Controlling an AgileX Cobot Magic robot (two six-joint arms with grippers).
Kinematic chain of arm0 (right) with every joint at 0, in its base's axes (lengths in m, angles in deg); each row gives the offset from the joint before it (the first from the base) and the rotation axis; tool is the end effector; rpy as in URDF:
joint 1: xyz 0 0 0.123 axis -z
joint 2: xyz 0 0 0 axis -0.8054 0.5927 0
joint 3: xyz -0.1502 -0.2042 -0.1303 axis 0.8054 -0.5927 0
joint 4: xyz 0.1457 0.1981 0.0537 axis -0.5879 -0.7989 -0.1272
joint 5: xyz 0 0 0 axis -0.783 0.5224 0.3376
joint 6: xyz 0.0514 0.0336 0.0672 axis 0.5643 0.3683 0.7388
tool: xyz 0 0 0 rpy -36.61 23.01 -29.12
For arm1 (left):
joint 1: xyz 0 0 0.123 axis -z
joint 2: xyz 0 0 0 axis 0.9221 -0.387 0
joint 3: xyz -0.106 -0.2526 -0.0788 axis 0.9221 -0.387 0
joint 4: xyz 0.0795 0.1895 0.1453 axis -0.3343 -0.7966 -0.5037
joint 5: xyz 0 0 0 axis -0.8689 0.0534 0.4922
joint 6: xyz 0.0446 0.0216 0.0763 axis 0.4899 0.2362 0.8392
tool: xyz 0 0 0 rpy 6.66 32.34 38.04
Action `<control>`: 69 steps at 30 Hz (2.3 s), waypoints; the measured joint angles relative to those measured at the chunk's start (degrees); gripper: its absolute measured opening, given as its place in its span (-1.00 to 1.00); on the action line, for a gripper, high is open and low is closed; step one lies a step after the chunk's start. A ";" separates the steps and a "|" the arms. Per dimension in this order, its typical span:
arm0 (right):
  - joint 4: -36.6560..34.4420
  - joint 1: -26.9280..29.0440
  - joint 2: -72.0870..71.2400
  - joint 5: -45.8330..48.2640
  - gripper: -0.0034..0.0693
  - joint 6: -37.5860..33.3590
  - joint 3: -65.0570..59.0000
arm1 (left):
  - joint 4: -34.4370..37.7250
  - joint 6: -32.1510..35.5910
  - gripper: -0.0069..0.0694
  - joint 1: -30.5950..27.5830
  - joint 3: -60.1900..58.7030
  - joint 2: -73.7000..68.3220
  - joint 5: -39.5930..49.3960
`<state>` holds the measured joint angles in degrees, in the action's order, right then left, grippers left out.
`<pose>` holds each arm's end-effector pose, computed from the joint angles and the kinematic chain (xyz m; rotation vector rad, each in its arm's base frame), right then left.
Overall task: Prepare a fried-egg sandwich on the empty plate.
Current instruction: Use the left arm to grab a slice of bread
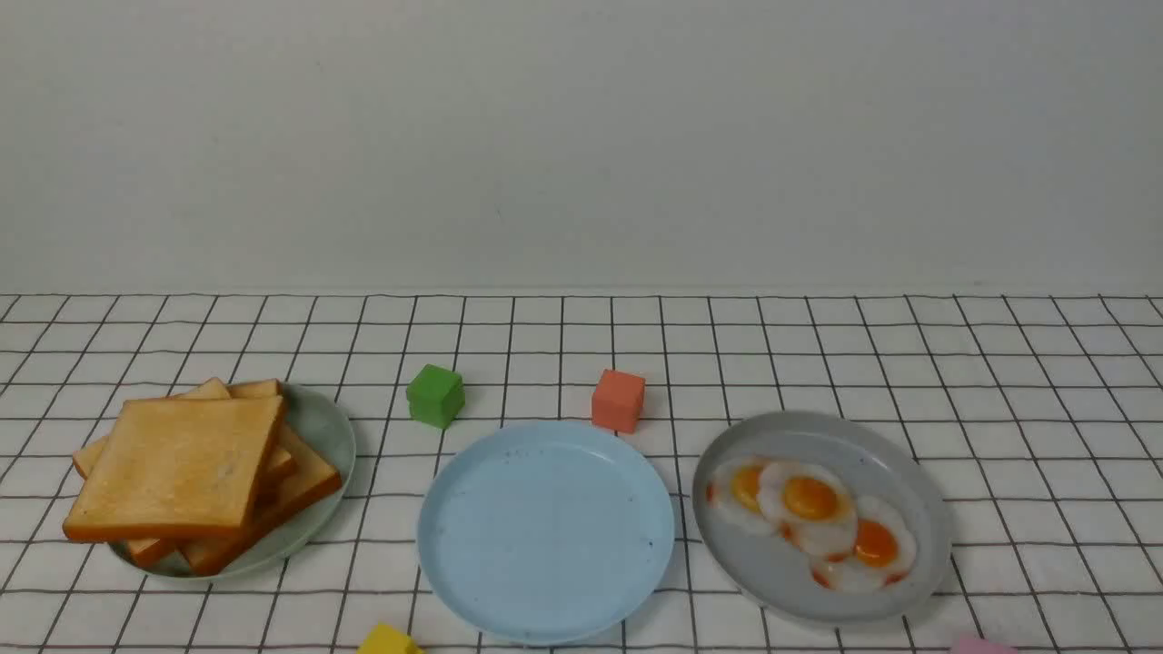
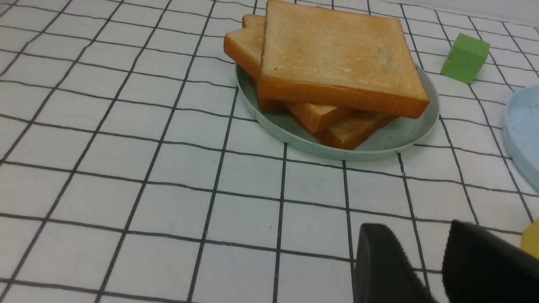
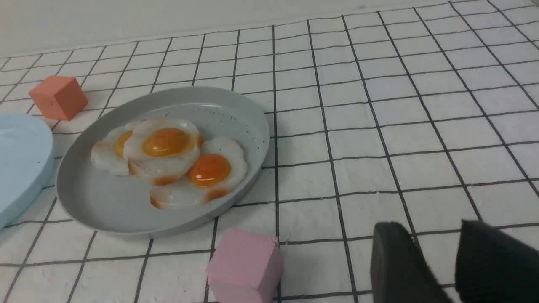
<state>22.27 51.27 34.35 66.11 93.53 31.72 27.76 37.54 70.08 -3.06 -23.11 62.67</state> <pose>0.0521 0.0007 0.1734 0.0818 1.8749 0.0946 0.0516 0.0018 0.1678 -0.1600 1.9004 -0.1119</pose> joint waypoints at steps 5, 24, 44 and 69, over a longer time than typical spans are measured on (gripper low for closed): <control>0.00 0.00 0.00 0.00 -0.24 0.00 0.00 | 0.00 0.00 -0.19 0.00 0.00 0.00 0.00; 0.05 0.00 0.00 0.00 -0.24 0.00 0.00 | 0.00 0.00 -0.19 0.00 0.00 0.00 0.00; -1.33 0.00 0.00 -23.40 -0.24 7.33 -0.55 | -1.48 -5.54 -0.19 0.00 0.00 0.00 -17.95; 9.04 0.00 30.47 -6.35 -0.24 20.60 53.74 | 3.74 -16.03 -0.19 0.00 47.53 -26.20 0.11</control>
<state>31.31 51.27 64.82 59.77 114.13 85.46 31.50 21.50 70.08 44.47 -49.31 62.77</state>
